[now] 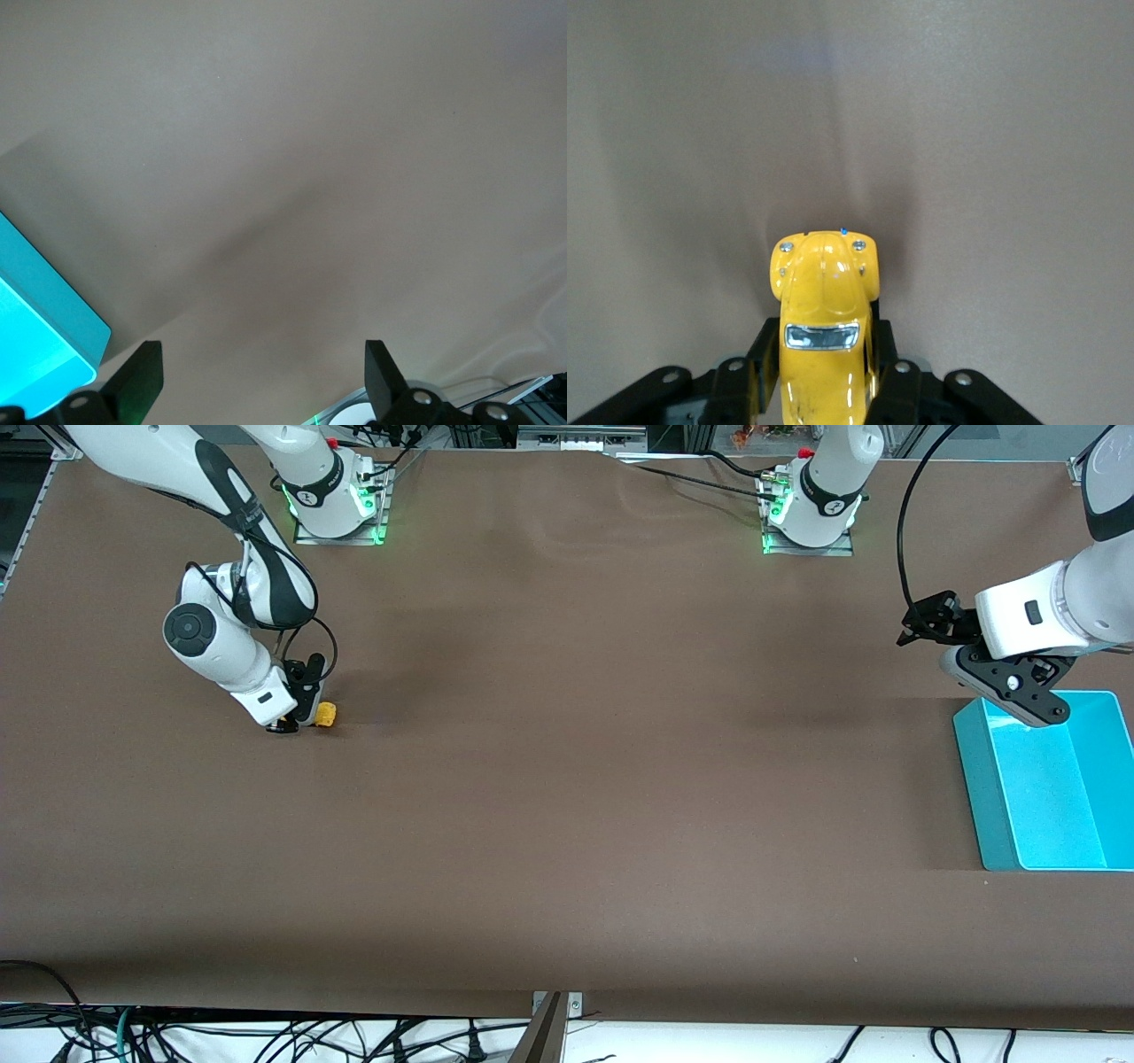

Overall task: Wind and store yellow beetle car
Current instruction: 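Grasp the car with the right gripper while the left gripper moves toward the box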

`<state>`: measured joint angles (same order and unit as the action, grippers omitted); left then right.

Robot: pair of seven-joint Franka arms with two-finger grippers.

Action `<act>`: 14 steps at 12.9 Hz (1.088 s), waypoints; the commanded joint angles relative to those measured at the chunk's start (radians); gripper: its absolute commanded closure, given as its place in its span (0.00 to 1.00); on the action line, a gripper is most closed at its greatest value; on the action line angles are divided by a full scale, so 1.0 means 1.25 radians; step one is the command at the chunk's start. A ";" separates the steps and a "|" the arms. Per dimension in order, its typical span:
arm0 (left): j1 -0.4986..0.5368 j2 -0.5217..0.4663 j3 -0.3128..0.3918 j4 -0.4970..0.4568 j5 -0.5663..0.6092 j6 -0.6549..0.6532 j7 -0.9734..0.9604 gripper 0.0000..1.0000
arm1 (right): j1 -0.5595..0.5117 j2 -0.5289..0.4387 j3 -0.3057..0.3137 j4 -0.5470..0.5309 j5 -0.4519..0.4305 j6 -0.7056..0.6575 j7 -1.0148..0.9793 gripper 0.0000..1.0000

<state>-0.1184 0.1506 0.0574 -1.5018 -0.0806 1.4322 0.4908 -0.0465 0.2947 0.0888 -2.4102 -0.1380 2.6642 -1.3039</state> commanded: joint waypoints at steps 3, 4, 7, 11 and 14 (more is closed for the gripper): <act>-0.018 0.005 -0.008 0.017 0.055 -0.006 0.085 0.00 | -0.009 -0.003 0.014 0.004 -0.022 0.008 -0.002 0.90; -0.018 0.005 -0.008 0.017 0.055 -0.006 0.086 0.00 | -0.009 0.000 0.017 0.005 -0.020 0.009 0.012 0.90; -0.022 0.016 -0.008 0.018 0.045 -0.006 0.113 0.00 | -0.009 0.027 0.019 0.004 -0.016 0.015 0.022 0.90; -0.029 0.024 -0.016 0.017 0.050 0.002 0.134 0.00 | -0.023 0.067 -0.019 0.005 -0.021 0.021 0.009 0.90; -0.028 0.030 -0.016 0.016 0.051 0.000 0.184 0.00 | -0.036 0.111 -0.087 0.015 -0.027 0.020 -0.056 0.90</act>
<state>-0.1481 0.1755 0.0354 -1.5016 -0.0410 1.4344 0.6589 -0.0635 0.2998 0.0322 -2.4078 -0.1504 2.6561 -1.3219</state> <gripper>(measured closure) 0.000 0.546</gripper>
